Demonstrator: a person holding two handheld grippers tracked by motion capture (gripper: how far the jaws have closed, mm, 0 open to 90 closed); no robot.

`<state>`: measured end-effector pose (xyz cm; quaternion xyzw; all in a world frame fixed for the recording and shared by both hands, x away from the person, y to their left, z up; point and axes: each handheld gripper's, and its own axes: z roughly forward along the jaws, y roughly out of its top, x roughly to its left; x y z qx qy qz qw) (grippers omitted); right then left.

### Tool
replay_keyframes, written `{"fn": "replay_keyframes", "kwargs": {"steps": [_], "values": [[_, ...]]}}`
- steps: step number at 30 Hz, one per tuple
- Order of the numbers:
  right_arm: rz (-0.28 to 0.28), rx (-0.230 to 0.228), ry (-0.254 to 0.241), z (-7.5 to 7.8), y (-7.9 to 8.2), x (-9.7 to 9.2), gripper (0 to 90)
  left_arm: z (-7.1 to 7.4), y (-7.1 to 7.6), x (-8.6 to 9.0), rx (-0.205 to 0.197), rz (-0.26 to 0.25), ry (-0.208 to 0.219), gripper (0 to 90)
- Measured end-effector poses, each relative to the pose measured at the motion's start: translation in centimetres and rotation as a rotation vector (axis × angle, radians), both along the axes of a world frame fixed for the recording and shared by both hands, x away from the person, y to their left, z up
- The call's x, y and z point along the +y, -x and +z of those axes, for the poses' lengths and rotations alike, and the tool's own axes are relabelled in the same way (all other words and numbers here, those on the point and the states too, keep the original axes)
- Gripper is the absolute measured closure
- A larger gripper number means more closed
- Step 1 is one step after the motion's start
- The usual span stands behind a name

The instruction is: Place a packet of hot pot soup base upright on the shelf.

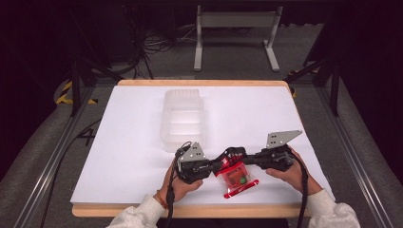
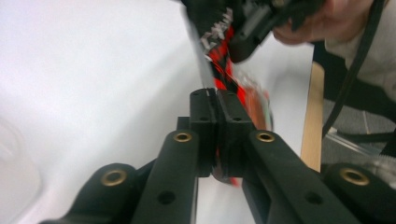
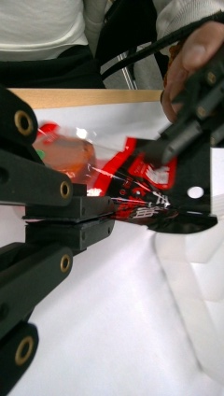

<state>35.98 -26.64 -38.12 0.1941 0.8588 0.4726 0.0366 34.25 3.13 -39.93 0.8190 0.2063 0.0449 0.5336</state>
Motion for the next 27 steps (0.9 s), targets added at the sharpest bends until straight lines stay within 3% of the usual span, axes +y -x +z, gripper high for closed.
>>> {"fn": "replay_keyframes", "kwargs": {"steps": [2,9,11,13,15,27], "values": [[-0.009,-0.031,-0.021,0.6,0.7,-0.2,90.0,0.7,-0.1,0.0,-0.016,-0.007,0.016,89.0],[-0.062,-0.116,-0.053,2.2,2.2,-0.2,90.0,2.9,-0.6,0.0,-0.092,0.005,0.01,88.7],[-0.087,-0.136,-0.054,2.3,2.1,0.1,90.0,3.3,-1.1,0.0,-0.119,0.012,-0.008,88.7],[-0.101,-0.144,-0.059,2.3,1.9,0.5,90.0,3.7,-2.0,0.3,-0.118,0.025,-0.002,88.7],[-0.107,-0.159,-0.056,2.4,1.8,0.8,90.0,3.8,-2.2,0.3,-0.116,0.024,-0.002,88.7],[-0.146,-0.214,-0.08,3.8,0.4,2.2,90.0,6.6,-4.3,0.6,-0.206,0.075,-0.035,88.7]]}}
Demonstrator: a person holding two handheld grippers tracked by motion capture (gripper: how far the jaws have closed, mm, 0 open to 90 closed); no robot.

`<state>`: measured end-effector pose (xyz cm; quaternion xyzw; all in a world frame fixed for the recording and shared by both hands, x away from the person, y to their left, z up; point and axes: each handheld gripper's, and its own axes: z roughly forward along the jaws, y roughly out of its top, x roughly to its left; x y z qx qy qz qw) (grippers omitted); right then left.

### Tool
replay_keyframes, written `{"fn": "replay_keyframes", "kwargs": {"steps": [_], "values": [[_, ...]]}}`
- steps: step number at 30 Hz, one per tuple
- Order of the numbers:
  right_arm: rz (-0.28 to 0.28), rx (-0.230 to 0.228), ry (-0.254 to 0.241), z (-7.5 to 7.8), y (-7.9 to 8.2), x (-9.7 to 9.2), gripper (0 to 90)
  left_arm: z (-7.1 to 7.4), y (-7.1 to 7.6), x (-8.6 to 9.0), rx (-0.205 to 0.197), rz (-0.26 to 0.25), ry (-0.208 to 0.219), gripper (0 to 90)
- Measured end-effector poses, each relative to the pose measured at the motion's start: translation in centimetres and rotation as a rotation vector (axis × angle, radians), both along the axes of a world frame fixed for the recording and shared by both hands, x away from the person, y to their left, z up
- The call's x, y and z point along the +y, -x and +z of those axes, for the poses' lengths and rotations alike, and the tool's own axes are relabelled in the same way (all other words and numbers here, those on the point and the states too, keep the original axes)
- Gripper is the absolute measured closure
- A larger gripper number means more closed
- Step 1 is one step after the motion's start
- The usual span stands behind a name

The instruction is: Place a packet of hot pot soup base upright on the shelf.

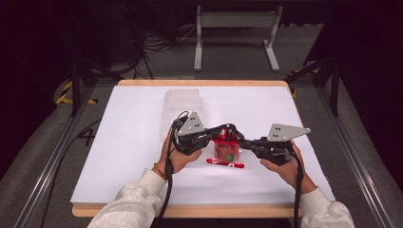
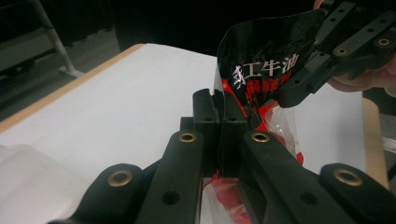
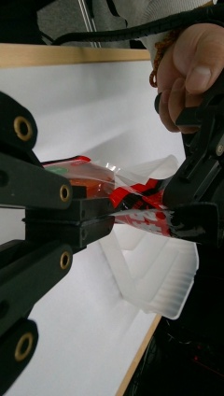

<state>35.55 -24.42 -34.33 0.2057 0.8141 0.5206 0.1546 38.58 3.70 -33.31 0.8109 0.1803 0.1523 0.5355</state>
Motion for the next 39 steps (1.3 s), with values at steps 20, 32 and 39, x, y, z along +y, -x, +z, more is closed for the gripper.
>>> {"fn": "replay_keyframes", "kwargs": {"steps": [20,32,39], "values": [[-0.049,-0.088,-0.007,2.6,-6.1,6.4,90.0,3.3,-5.0,5.0,-0.061,0.129,0.026,88.6],[-0.097,-0.124,-0.023,3.4,-9.6,9.5,90.0,4.9,-8.0,6.2,-0.1,0.169,-0.003,86.5],[-0.13,-0.125,-0.021,2.7,-11.5,10.5,90.0,4.4,-9.9,7.2,-0.101,0.208,-0.022,88.2]]}}
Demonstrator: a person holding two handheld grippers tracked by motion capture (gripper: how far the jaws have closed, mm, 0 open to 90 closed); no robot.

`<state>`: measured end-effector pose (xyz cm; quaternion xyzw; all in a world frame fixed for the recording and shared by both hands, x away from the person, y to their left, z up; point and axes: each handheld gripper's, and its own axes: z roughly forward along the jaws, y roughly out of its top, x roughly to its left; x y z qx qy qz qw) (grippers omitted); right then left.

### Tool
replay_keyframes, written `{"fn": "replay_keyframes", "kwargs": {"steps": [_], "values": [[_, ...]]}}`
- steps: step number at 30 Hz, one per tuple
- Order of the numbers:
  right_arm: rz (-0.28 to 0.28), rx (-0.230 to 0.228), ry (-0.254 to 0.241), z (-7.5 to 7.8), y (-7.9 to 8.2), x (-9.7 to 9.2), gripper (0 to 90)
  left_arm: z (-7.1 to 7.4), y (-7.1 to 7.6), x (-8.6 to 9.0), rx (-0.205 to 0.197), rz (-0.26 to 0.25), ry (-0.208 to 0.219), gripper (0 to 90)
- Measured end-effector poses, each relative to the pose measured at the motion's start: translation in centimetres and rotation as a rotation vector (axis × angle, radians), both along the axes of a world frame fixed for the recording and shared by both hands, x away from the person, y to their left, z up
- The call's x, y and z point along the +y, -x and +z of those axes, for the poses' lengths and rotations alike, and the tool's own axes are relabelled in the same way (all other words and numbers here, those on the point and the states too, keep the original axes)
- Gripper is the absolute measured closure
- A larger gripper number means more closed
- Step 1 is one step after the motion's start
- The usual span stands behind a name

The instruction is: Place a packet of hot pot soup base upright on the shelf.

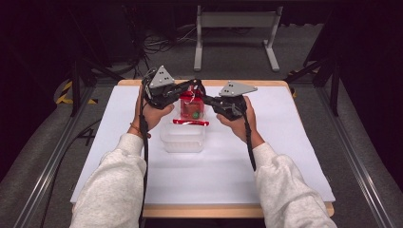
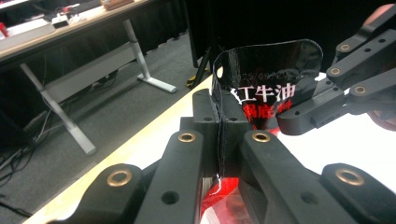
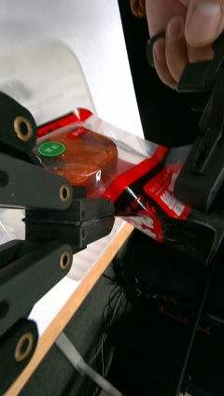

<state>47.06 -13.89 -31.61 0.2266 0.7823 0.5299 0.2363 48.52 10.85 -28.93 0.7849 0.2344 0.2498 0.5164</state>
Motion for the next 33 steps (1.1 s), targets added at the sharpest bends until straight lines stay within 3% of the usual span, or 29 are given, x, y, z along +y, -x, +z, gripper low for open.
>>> {"fn": "replay_keyframes", "kwargs": {"steps": [7,8,13,25,28,33], "values": [[-0.036,-0.019,0.027,-0.1,-2.3,1.1,90.0,-1.2,-1.9,1.1,0.022,0.037,0.052,88.1],[-0.045,-0.017,0.025,-0.2,-2.6,1.2,90.0,-1.4,-2.3,1.4,0.026,0.05,0.073,88.1],[-0.054,-0.005,-0.001,-0.7,-4.2,1.8,90.0,-1.7,-3.4,2.0,0.038,0.063,0.091,88.1],[-0.095,-0.014,-0.003,-1.3,-6.4,2.8,90.0,-1.8,-5.7,2.1,0.047,0.077,0.067,86.2],[-0.099,0.001,-0.017,-2.0,-7.0,3.1,90.0,-2.0,-6.3,2.0,0.042,0.099,0.036,85.9],[-0.093,0.01,-0.012,-2.8,-7.5,3.5,90.0,-2.6,-6.7,1.7,0.046,0.104,0.046,85.2]]}}
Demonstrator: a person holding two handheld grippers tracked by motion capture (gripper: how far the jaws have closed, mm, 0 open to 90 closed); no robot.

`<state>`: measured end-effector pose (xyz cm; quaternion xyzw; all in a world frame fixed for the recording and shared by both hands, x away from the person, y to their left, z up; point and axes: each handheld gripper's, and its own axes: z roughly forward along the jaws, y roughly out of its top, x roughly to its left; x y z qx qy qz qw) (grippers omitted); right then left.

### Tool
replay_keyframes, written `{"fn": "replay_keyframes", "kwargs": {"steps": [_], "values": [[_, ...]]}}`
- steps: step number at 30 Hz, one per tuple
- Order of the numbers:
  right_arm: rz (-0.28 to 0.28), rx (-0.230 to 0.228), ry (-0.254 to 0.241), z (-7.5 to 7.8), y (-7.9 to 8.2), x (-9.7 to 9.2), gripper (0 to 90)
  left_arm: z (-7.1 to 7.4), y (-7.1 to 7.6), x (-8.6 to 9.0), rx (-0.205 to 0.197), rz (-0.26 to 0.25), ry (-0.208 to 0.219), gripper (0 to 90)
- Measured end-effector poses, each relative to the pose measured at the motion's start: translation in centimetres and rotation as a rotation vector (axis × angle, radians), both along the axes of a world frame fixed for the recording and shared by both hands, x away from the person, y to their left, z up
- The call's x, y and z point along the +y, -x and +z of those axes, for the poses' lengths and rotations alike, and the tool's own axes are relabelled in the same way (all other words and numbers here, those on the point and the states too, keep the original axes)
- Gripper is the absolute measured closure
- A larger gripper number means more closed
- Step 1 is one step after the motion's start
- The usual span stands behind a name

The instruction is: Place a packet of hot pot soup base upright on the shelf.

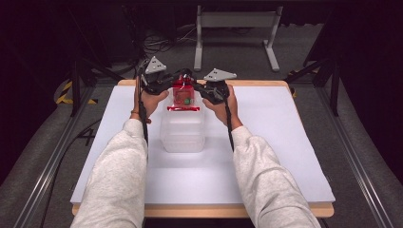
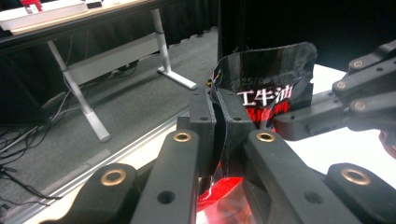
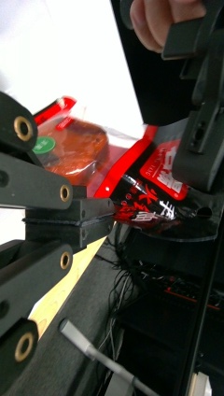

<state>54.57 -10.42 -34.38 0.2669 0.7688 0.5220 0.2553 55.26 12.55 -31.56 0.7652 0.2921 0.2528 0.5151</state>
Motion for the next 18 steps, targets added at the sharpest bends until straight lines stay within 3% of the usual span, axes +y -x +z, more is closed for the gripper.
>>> {"fn": "replay_keyframes", "kwargs": {"steps": [8,18], "values": [[-0.006,0.017,0.009,-1.0,-0.5,-0.2,90.0,-0.9,-0.5,0.0,0.028,-0.025,0.018,84.2],[0.007,0.046,0.004,-2.0,-0.1,-0.6,90.0,-2.2,0.3,-0.2,0.044,-0.034,-0.021,83.6]]}}
